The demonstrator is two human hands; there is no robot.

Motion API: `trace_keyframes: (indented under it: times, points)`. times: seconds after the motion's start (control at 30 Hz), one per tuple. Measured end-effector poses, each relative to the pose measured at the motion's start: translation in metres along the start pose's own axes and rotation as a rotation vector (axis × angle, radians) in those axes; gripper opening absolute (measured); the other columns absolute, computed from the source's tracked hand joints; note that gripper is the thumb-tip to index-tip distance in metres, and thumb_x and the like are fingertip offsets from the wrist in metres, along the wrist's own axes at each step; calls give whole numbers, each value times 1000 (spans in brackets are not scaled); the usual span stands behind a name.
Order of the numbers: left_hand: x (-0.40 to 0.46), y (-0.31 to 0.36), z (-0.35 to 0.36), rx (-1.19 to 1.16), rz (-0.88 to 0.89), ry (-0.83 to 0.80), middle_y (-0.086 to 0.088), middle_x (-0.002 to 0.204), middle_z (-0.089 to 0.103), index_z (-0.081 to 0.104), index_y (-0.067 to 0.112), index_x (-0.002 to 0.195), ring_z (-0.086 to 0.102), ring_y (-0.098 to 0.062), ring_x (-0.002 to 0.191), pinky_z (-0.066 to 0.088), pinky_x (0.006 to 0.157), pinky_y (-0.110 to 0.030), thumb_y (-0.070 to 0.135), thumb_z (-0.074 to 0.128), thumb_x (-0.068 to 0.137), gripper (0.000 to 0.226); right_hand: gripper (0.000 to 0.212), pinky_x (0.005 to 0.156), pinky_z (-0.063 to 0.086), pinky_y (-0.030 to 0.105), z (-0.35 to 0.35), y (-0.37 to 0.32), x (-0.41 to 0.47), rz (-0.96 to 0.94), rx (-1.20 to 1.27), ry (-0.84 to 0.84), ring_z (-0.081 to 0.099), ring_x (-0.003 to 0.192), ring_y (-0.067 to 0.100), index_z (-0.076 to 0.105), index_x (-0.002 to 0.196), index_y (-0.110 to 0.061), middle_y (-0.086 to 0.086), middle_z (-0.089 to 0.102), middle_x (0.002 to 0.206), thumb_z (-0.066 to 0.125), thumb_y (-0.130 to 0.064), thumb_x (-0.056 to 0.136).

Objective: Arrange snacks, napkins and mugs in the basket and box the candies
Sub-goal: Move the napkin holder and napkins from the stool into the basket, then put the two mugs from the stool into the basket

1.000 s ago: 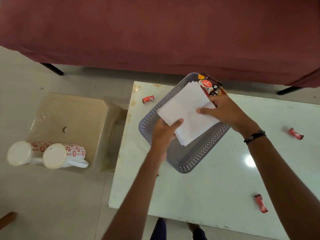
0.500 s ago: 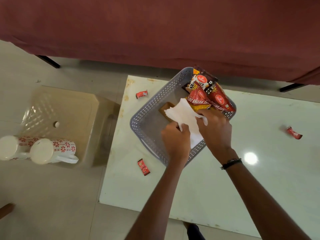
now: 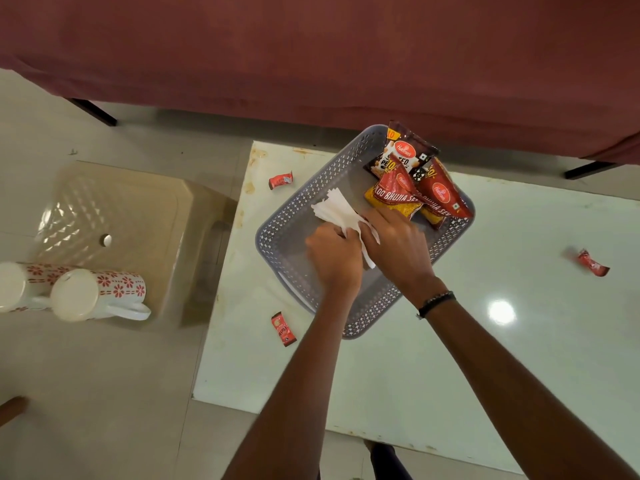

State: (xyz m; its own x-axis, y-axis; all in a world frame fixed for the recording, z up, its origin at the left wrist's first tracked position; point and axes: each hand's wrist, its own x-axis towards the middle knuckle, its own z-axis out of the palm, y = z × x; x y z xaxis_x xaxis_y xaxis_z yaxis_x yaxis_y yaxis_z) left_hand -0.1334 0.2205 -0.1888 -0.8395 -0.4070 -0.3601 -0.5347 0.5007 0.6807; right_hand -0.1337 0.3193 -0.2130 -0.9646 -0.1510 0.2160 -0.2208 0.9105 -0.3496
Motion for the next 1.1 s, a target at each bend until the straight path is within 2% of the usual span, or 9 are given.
trace_keyframes:
  times: [0.2,0.33,0.47,0.57,0.67,0.77,0.83,0.93,1.1]
  points:
    - [0,4,1,11,7,-28,-16,78,73,67,1,85,70,-29,71,60,65,-40,10,61,76,15,8,41,48,30,14,8,-4,3,-104,-36,62,64,19,66,76,-14,2,66,72,61,-10,81]
    - [-3,4,3,15,11,-60,-18,74,72,66,-2,81,69,-31,71,54,62,-36,5,59,73,13,12,37,38,26,16,3,-3,-57,-100,-49,59,52,19,60,66,-14,2,63,60,66,-8,74]
    - [-5,1,5,19,19,-88,-17,72,71,65,-1,75,68,-31,69,54,61,-35,7,57,76,11,14,39,23,19,19,3,-8,-61,-130,-71,60,51,16,60,65,-15,0,64,64,70,-6,71]
    - [-8,-4,4,-2,17,-92,-17,73,71,67,0,77,68,-30,68,55,63,-37,5,57,76,11,12,39,35,20,23,4,-12,-49,-194,-81,62,64,14,63,68,-17,-2,67,74,71,-9,73]
    - [-11,-10,-2,-37,15,-89,-13,78,73,68,3,84,69,-26,72,58,66,-38,8,59,80,11,14,48,50,26,20,3,-14,-10,-188,-34,61,73,17,64,77,-17,0,66,81,57,-17,89]
    - [-14,-14,-18,-65,52,-88,-10,87,73,67,6,93,68,-21,79,49,63,-27,13,55,87,15,24,48,51,29,7,-9,-12,35,-127,23,61,72,17,64,81,-16,2,64,83,47,-25,96]
    - [-14,-18,-33,-57,91,-68,-8,94,73,66,8,98,67,-20,85,44,65,-24,14,52,89,18,24,48,49,23,-2,-24,-7,28,-78,62,62,70,16,67,83,-15,2,65,83,49,-24,95]
    - [-9,-30,-62,-53,129,-11,-4,98,73,66,12,101,67,-20,88,49,69,-26,17,52,90,18,19,49,37,14,-8,-56,4,-1,-62,69,61,63,11,68,84,-16,-1,66,82,53,-23,93]
    - [0,-65,-133,-79,201,140,-2,91,73,64,14,97,67,-19,84,50,74,-27,12,53,88,14,17,56,54,27,3,-130,17,-71,137,2,64,69,16,68,85,-14,2,68,84,53,-19,91]
